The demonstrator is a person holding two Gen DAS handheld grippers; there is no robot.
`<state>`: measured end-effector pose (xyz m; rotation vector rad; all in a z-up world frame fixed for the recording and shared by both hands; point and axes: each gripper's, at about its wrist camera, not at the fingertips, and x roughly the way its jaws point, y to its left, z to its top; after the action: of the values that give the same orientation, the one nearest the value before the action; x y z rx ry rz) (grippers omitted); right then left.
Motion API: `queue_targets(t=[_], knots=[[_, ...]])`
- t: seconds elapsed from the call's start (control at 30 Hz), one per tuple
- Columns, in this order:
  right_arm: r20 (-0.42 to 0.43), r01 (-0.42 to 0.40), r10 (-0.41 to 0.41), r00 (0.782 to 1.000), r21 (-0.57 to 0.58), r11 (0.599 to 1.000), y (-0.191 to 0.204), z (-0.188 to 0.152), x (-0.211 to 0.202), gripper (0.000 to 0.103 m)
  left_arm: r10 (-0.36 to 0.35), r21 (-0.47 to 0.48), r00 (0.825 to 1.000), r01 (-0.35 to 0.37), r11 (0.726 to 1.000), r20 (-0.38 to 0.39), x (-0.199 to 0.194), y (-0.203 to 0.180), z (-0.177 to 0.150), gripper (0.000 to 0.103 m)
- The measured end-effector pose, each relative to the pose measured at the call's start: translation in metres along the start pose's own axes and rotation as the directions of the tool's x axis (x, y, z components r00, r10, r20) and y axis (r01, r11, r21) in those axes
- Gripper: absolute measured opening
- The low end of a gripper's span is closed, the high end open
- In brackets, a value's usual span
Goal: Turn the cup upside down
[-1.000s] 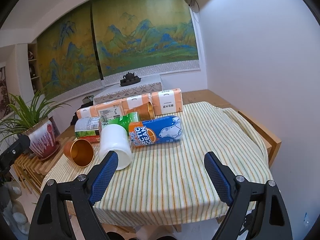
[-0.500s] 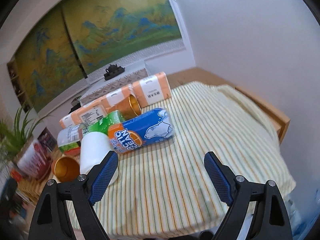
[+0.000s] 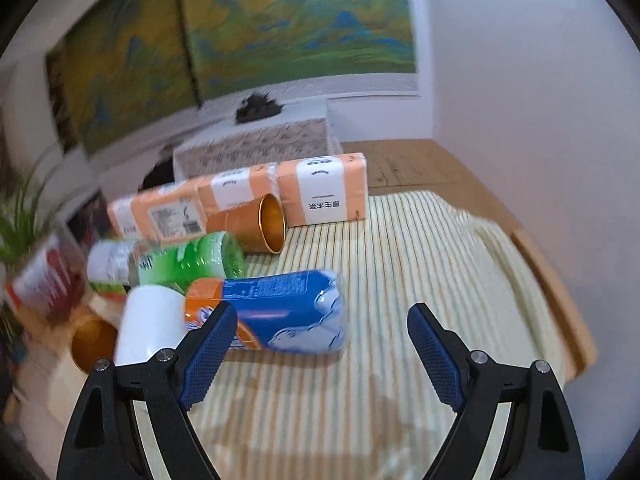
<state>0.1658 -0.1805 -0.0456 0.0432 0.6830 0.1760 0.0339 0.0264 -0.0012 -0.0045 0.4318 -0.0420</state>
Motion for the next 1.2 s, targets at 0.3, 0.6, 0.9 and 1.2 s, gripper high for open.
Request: queue_targets(t=[0.3,0.6,0.9,1.2], knots=[[-0.022,-0.02,0.021,1.0,0.021,1.0,-0.028,-0.012,-0.006,0.076,-0.205,0.413,0.959,0.269,0.87,-0.193,0.068,-0.099,0.064,0.102],[0.009,-0.038,0.037,0.999,0.104,0.994,-0.069,-0.039,-0.036,0.076,-0.166,0.611,0.858,0.469,0.637,-0.486,0.176,-0.218,0.072,0.102],[0.047,-0.026,0.017,0.999,0.196,0.98,-0.114,-0.059,-0.069,0.076,-0.03,0.659,0.788,0.533,0.53,-0.614,0.239,-0.256,0.054,0.102],[0.071,-0.038,0.021,0.997,0.238,0.97,-0.128,-0.067,-0.076,0.076,-0.008,0.63,0.745,0.569,0.528,-0.667,0.256,-0.264,0.039,0.077]])
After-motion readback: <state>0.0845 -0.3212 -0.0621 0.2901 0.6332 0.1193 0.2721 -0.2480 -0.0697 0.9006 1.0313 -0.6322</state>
